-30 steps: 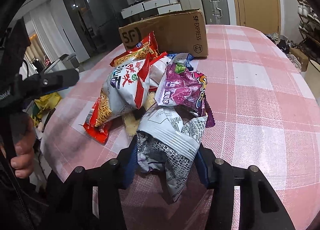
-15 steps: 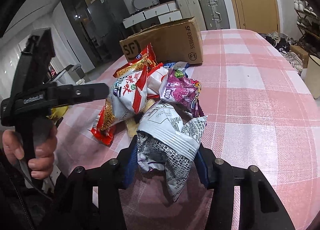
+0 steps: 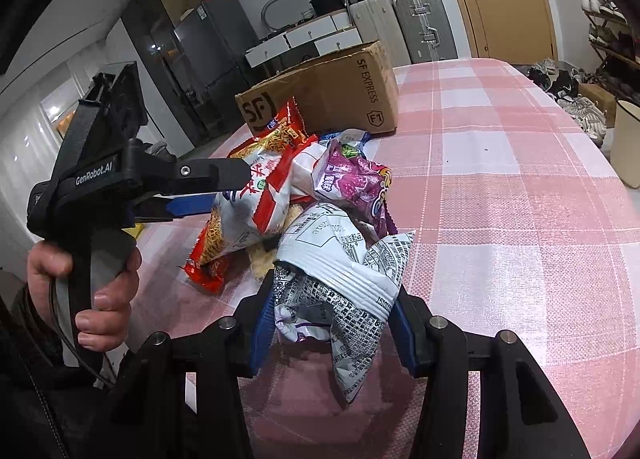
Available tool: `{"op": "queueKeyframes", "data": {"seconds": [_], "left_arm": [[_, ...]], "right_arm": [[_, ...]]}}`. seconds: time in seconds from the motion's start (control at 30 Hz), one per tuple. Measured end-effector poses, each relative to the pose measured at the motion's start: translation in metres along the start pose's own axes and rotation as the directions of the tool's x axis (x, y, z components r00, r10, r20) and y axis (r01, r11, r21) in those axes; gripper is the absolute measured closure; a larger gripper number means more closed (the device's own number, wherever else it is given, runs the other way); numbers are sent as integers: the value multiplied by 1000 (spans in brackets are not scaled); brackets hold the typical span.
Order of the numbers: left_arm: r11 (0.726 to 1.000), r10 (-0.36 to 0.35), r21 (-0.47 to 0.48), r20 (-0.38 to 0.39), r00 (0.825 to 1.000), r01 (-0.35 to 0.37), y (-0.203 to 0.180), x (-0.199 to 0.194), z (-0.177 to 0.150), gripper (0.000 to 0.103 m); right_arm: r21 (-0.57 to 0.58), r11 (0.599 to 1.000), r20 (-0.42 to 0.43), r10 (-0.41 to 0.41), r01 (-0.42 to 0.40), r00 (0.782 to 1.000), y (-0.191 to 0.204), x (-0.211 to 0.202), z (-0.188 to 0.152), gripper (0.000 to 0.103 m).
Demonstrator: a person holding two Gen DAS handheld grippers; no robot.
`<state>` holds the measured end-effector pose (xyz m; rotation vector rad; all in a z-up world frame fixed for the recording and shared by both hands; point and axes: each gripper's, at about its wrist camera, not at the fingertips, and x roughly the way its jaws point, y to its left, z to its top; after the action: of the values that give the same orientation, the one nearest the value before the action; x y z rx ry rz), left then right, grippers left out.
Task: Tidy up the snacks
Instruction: 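Grasp the white noodle bag with the left gripper while the right holds the silver bag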
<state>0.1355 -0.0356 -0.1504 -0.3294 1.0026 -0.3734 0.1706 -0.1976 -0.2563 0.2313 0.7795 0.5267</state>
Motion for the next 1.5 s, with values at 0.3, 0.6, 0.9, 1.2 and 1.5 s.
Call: {"op": "queueKeyframes", "data": {"seconds": [0.3, 0.6, 0.9, 1.2, 1.5], "left_arm": [[999, 49, -7, -39, 998, -49, -1, 29, 0, 21], [990, 131, 57, -8, 991, -130, -28, 33, -11, 36], [994, 97, 60, -13, 995, -96, -42, 35, -11, 47], [997, 71, 33, 11, 997, -71, -26, 3, -20, 47], [999, 19, 33, 111, 994, -23, -25, -46, -16, 47]], "right_arm": [[11, 1000, 6, 6, -6, 1000, -3, -1, -1, 53], [20, 1000, 9, 3, -3, 1000, -5, -1, -1, 53], [31, 999, 31, -7, 6, 999, -8, -7, 2, 53], [26, 999, 67, -23, 21, 997, -4, -24, 2, 52], [-8, 1000, 148, -22, 24, 989, 13, -46, 15, 52]]}}
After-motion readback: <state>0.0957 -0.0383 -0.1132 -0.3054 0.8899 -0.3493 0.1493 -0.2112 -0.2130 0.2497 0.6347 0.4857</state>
